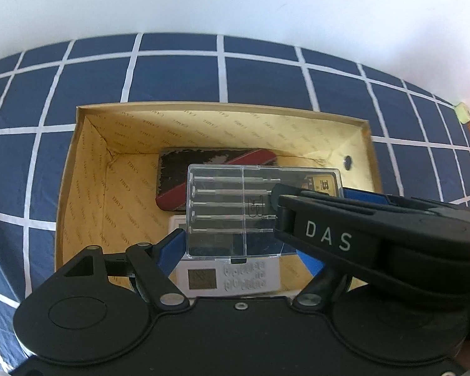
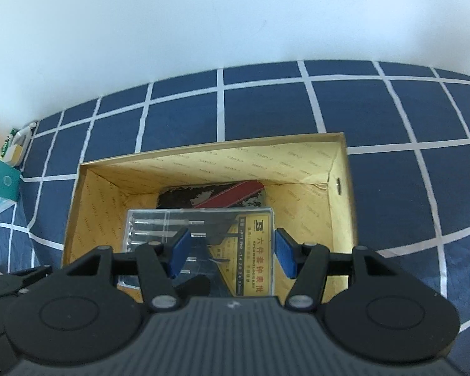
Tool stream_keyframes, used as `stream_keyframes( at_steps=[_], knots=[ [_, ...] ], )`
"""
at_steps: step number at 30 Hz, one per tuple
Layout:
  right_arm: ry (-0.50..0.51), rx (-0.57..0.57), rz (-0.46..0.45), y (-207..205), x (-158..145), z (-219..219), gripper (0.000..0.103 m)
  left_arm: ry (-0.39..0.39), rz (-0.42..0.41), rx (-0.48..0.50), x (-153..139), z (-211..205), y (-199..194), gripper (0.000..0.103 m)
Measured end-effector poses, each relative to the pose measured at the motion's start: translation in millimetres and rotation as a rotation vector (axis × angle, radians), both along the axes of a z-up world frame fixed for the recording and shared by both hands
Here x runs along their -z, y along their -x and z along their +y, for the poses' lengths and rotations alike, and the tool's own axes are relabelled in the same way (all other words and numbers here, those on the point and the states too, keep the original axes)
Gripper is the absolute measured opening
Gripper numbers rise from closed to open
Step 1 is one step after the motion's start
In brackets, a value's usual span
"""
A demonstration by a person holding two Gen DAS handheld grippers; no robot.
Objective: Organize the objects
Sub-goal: 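Lift the screwdriver set with the right gripper and carry it to the shoebox, then lower the screwdriver set onto the phone case in the shoebox, open right gripper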
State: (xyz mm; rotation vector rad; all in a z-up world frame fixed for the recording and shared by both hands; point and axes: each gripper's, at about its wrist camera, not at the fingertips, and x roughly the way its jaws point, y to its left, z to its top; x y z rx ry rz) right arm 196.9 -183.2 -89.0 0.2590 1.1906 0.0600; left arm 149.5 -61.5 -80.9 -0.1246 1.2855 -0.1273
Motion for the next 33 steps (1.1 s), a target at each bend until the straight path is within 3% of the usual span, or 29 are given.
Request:
stream_keyframes(
  at_steps=[16,33],
  knots=[
    [-0.014,-0.006,0.083,-53,64,13,0.057,-0.001,0.092,0.003,54,26,-61,0.075],
    [-0.012,-0.015,0.117,-77,91,21,0.057,0.005,0.12,-0.019,79,35,-80,0.075]
  ],
)
